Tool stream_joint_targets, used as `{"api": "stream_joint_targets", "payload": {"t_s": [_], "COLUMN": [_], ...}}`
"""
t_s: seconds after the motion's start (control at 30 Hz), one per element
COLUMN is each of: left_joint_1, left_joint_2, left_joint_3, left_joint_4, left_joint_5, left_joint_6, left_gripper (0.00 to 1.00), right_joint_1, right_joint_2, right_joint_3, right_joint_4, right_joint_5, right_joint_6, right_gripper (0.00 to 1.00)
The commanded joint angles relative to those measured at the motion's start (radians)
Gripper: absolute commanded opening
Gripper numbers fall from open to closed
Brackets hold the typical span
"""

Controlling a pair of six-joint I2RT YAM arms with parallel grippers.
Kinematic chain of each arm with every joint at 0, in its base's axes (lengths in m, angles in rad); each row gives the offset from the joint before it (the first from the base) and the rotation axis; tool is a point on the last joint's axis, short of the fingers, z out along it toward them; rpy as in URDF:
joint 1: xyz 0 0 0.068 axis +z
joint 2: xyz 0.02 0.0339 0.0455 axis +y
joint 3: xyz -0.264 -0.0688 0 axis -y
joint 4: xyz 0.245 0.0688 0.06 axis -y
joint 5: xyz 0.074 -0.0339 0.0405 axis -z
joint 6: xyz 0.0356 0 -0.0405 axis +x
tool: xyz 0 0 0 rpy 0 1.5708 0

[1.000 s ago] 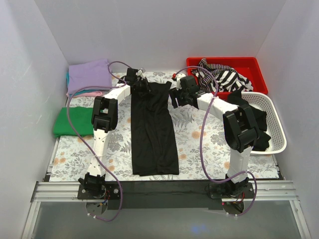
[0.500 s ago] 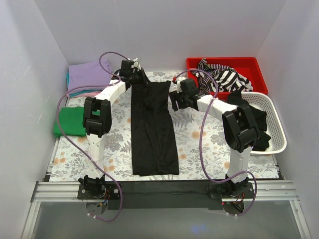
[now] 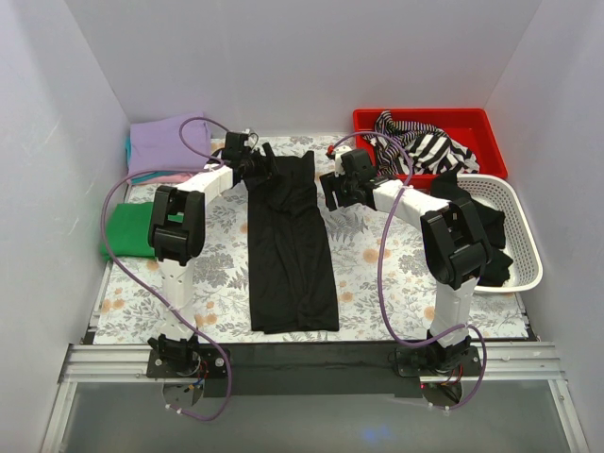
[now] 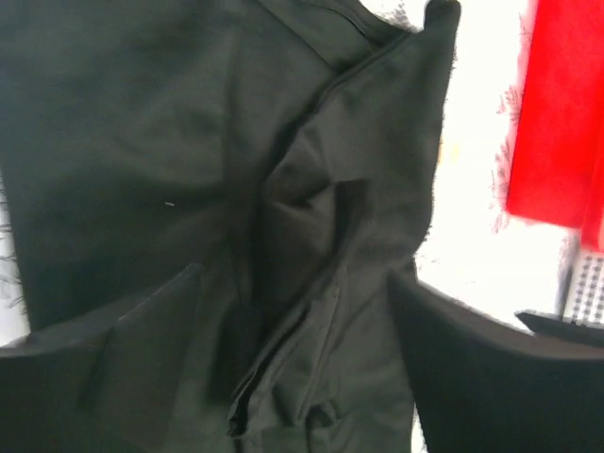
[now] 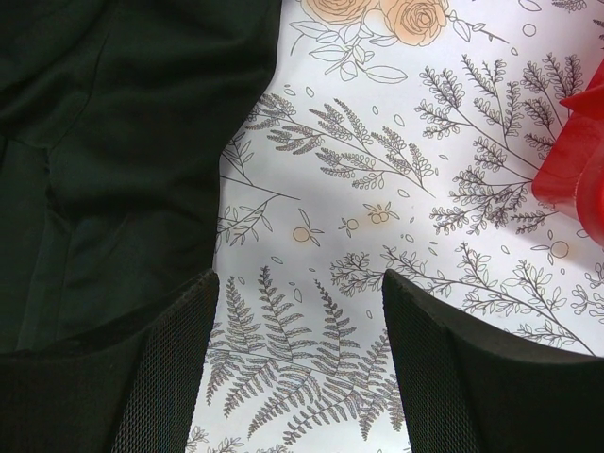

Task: Fold and stack the t-shirts
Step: Fold the tshirt

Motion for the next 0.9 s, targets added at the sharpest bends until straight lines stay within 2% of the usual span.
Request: {"api": "stream_joint_targets", "payload": {"t_s": [0.0, 0.1, 0.3, 0.47, 0.6, 0.77, 0.87], "left_joint_1": [0.008, 0.008, 0.006, -0.015, -0.031, -0.055, -0.081], "left_joint_2": [-0.058, -0.077, -0.053, -0.044, -0.051, -0.051, -0.047], "left_joint_3": [-0.007, 0.002, 0.077, 0.094, 0.058, 0.009, 0.004], "left_joint_4": [0.002, 0.009, 0.026, -0.011, -0.031, -0.027, -0.025], "left_joint_5": [-0.082, -0.106, 0.038, 0.067, 0.047, -0.014, -0.066], "left_joint_6": [-0.008, 0.010, 0.020, 0.044, 0.072, 0.098, 0.127], "left_gripper": [0.83, 0.84, 0.85, 0.85, 0.76, 0.58, 0.55], "right_joint_1": [-0.007, -0.006, -0.007, -0.006, -0.007, -0.007, -0.007], "right_joint_2": [-0.033, -0.036, -0.031, -0.028, -0.022, -0.016, -0.016], "right_joint_3": [0.004, 0.007, 0.005, 0.004, 0.008, 0.010, 0.005], "right_joint_4": [0.028, 0.028, 0.031, 0.029, 0.029, 0.029, 0.029], "right_joint_5": [-0.010, -0.012, -0.012, -0.012, -0.012, -0.039, -0.041], "right_joint_6": [0.004, -0.001, 0.002, 0.005, 0.008, 0.016, 0.016], "right_gripper": [0.75, 0.75, 0.75, 0.75, 0.75, 0.75, 0.75]}}
